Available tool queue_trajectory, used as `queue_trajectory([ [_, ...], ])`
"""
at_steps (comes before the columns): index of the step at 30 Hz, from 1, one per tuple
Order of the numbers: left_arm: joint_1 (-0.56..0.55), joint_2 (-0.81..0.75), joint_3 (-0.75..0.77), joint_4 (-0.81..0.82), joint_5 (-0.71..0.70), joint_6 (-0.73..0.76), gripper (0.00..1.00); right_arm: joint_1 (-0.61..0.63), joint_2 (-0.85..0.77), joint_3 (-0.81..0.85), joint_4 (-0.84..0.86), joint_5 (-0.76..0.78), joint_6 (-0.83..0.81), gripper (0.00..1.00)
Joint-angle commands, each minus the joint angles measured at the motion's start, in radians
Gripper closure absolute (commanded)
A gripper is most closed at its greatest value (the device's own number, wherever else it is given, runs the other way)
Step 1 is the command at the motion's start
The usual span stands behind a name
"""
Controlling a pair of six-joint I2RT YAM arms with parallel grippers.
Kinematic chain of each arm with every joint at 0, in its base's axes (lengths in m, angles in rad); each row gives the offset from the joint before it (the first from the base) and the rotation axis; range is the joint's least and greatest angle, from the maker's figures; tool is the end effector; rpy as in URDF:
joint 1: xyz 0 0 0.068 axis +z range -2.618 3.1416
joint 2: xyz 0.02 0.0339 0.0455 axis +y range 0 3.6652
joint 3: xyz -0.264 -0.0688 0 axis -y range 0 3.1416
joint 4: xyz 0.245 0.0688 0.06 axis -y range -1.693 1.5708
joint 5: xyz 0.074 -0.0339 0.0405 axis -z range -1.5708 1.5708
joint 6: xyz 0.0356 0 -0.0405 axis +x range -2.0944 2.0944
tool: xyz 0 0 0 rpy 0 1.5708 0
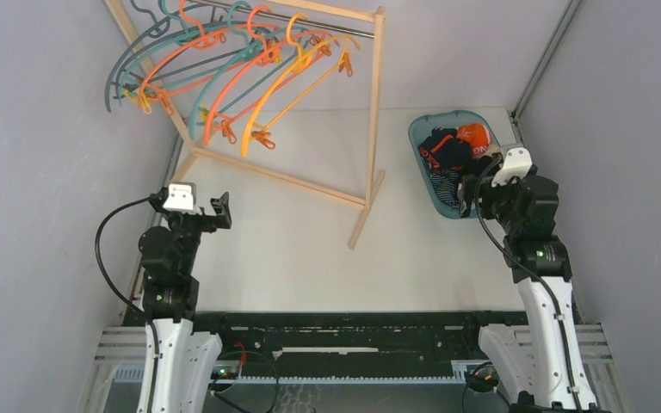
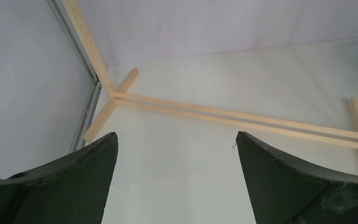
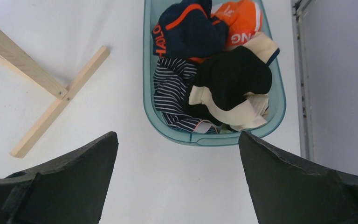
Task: Remove the underwear clipped to the hanger
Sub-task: Reset both arms
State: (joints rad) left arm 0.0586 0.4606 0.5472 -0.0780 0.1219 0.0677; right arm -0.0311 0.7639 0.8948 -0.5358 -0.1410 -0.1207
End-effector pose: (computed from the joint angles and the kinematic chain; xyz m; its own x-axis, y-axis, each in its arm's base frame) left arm 0.1318 0.0034 0.3128 0.0128 0.0680 -0.9976 0.0625 0.9957 0.0687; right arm 0.1649 -0.0001 0.3446 -0.3790 -0.1075 -0.9191 -0.1450 0.9879 -0.0557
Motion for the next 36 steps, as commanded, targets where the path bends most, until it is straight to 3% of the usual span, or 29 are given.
queue_trajectory([
  [1, 0.009, -0.039, -0.01, 0.09, 0.019, -0.02, 0.0, -0.016, -0.079, -0.021, 0.076, -0.025, -0.004, 0.0],
  [13, 0.01, -0.191, -0.016, 0.071, 0.011, 0.016, 0.0, -0.043, -0.167, -0.039, 0.083, -0.063, -0.029, 0.0],
  [24, 0.01, -0.226, 0.044, -0.012, 0.024, 0.031, 0.0, -0.079, -0.392, -0.128, 0.112, -0.078, -0.014, 0.0],
  [36, 0.01, -0.241, 0.056, -0.036, 0.028, 0.039, 0.0, -0.094, -0.434, -0.126, 0.115, -0.092, -0.002, 0.0],
])
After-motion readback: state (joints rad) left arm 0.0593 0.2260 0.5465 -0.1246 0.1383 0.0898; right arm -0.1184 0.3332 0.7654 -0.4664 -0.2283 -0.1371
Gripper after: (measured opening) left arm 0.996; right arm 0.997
